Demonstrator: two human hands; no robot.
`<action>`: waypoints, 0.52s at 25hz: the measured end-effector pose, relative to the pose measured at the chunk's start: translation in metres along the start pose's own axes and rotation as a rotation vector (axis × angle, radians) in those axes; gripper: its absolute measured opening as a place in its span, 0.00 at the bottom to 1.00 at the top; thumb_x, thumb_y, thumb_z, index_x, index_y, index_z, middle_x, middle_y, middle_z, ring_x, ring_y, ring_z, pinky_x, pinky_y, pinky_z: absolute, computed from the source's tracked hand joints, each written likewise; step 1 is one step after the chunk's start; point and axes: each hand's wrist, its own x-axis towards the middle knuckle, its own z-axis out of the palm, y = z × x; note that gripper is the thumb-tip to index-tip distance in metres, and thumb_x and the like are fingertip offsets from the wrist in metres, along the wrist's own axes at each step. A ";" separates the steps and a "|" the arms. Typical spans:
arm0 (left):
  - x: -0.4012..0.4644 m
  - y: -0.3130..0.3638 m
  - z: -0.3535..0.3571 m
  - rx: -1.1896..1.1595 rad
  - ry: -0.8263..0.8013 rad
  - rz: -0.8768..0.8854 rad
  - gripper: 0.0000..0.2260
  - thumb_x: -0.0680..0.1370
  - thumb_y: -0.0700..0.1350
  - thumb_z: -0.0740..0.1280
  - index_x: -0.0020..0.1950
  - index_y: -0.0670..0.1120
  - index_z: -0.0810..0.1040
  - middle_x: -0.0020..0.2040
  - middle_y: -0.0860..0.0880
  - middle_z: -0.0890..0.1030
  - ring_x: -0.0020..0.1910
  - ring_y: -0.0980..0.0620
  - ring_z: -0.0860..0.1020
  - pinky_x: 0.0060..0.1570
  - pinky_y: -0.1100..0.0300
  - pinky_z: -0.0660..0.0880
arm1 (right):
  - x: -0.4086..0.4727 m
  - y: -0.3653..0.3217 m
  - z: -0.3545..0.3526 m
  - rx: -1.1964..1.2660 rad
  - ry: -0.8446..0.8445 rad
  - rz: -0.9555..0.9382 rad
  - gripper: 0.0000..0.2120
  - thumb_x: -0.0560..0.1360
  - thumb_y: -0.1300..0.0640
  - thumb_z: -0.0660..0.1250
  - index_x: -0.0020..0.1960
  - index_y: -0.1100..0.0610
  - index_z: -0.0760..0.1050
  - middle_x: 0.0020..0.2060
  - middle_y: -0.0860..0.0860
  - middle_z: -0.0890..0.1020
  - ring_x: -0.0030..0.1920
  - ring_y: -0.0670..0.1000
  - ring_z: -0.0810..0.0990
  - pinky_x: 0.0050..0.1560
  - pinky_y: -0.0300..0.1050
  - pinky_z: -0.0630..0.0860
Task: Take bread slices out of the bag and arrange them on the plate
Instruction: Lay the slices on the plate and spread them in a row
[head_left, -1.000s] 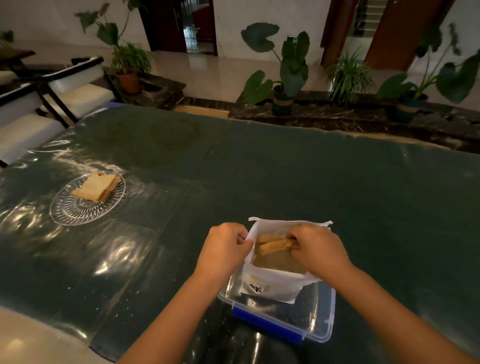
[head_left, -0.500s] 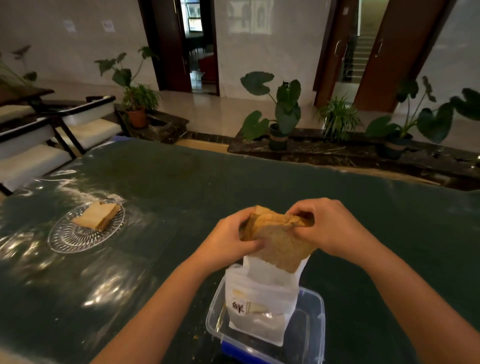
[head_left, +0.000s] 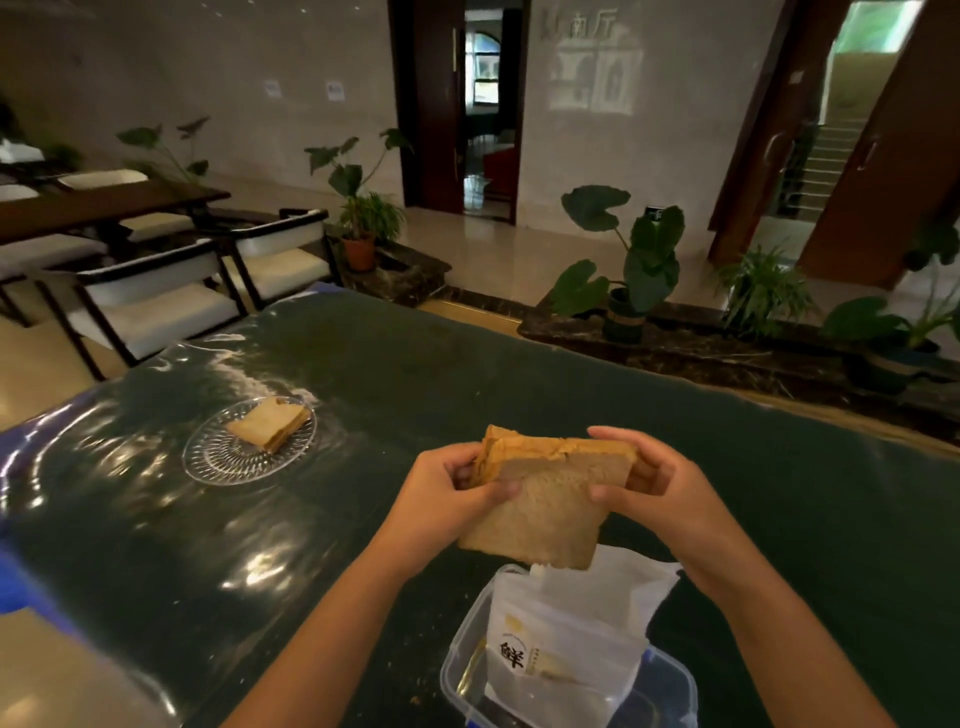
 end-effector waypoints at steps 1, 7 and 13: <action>-0.003 0.000 -0.009 -0.041 0.023 -0.009 0.08 0.68 0.44 0.74 0.44 0.56 0.84 0.42 0.54 0.86 0.44 0.54 0.84 0.39 0.63 0.79 | 0.002 0.004 0.009 0.046 -0.008 0.021 0.21 0.63 0.59 0.75 0.52 0.43 0.77 0.47 0.41 0.84 0.49 0.41 0.82 0.41 0.36 0.79; -0.025 -0.012 -0.084 -0.176 0.126 -0.067 0.08 0.67 0.45 0.74 0.45 0.52 0.84 0.43 0.51 0.86 0.44 0.53 0.84 0.39 0.64 0.79 | 0.023 0.011 0.091 0.093 -0.027 0.052 0.13 0.68 0.62 0.71 0.50 0.48 0.79 0.46 0.48 0.84 0.46 0.45 0.83 0.39 0.39 0.80; -0.068 -0.035 -0.211 -0.233 0.194 -0.159 0.08 0.71 0.34 0.70 0.44 0.47 0.83 0.40 0.50 0.86 0.41 0.54 0.83 0.37 0.63 0.79 | 0.042 0.010 0.232 0.184 -0.077 0.097 0.10 0.71 0.62 0.69 0.50 0.51 0.78 0.46 0.50 0.83 0.46 0.46 0.84 0.39 0.40 0.81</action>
